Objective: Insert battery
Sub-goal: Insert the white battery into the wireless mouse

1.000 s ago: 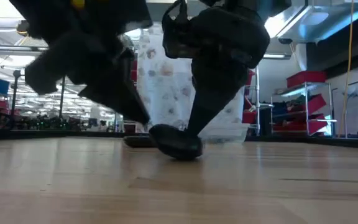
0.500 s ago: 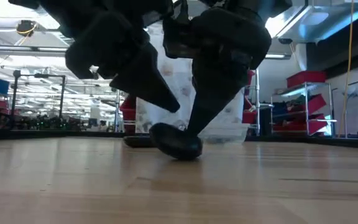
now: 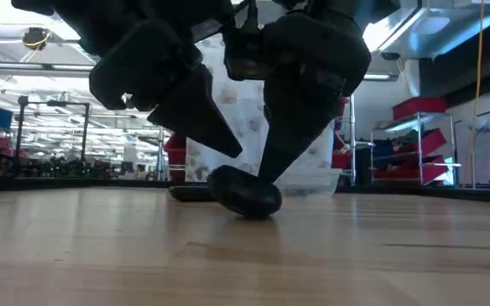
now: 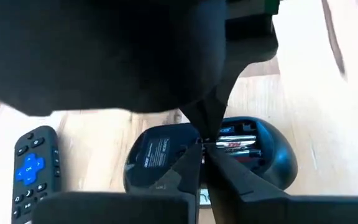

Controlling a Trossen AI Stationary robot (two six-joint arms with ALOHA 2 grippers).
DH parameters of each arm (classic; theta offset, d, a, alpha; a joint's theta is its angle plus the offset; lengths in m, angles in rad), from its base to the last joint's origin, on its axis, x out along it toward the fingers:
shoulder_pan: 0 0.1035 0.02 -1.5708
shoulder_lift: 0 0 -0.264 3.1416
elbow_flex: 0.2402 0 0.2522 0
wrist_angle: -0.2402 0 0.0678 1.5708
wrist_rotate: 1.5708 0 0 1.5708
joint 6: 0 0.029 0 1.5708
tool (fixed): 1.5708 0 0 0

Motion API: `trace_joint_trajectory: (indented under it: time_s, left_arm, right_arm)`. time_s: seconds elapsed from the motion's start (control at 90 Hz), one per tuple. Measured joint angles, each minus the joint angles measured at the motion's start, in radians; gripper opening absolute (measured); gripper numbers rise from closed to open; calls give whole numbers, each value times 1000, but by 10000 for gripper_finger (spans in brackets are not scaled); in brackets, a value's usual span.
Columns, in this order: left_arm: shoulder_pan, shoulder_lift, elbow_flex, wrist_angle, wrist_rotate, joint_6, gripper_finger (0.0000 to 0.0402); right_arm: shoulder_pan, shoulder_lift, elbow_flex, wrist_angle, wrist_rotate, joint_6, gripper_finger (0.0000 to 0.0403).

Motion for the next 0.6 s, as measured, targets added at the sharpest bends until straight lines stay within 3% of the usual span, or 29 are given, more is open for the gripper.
trace_joint_trajectory:
  time_s: [0.6]
  left_arm:
    - [-6, 5, -68, 2, 30, -122, 3]
  right_arm:
    - [7, -23, 4, -58, 62, -43, 0]
